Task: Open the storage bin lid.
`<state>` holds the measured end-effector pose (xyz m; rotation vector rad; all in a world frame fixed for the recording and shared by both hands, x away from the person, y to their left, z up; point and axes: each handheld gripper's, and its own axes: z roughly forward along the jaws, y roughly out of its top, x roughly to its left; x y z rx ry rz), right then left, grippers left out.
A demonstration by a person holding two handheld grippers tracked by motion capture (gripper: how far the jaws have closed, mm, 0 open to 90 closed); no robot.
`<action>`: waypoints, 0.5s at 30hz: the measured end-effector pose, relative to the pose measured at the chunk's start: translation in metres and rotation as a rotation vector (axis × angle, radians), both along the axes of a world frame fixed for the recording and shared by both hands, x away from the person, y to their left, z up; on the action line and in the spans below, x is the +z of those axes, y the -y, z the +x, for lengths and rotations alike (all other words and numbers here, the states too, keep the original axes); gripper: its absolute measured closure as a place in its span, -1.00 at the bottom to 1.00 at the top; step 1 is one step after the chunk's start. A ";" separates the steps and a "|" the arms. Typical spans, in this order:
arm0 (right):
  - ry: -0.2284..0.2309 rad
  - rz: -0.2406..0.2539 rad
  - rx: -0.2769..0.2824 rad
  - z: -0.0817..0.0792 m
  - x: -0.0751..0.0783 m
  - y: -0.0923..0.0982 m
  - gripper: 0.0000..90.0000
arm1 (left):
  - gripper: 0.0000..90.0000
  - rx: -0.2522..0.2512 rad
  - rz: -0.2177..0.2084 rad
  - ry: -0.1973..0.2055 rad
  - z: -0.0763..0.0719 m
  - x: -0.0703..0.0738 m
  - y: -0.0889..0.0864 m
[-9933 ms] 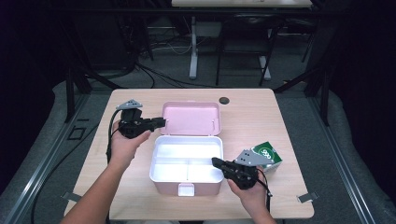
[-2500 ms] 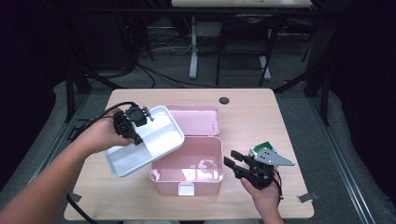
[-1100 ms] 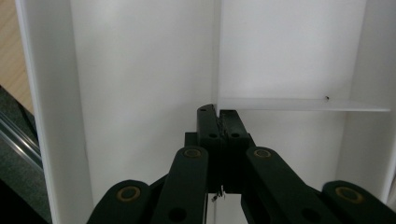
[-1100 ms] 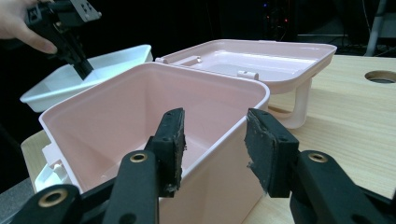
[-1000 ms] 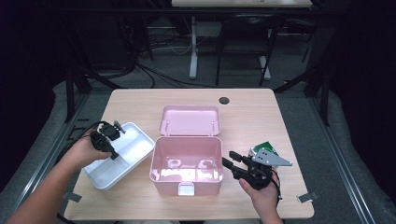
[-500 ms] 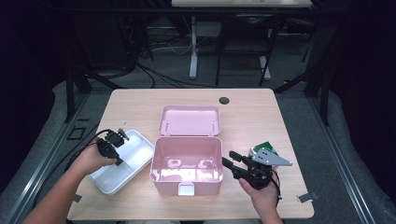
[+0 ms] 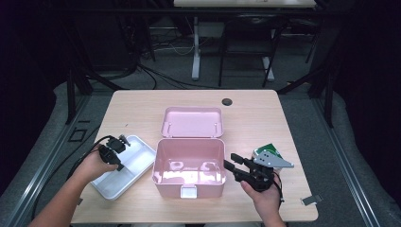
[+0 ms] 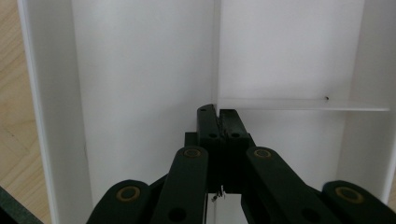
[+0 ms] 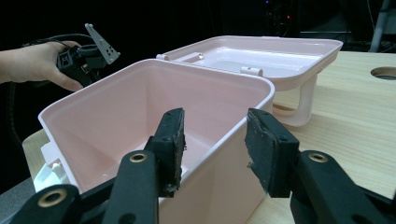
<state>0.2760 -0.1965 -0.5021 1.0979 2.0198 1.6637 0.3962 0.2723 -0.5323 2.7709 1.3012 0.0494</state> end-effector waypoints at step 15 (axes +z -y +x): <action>-0.003 -0.018 -0.001 0.001 0.005 -0.002 0.16 | 0.50 0.056 -0.064 0.088 -0.007 0.011 -0.011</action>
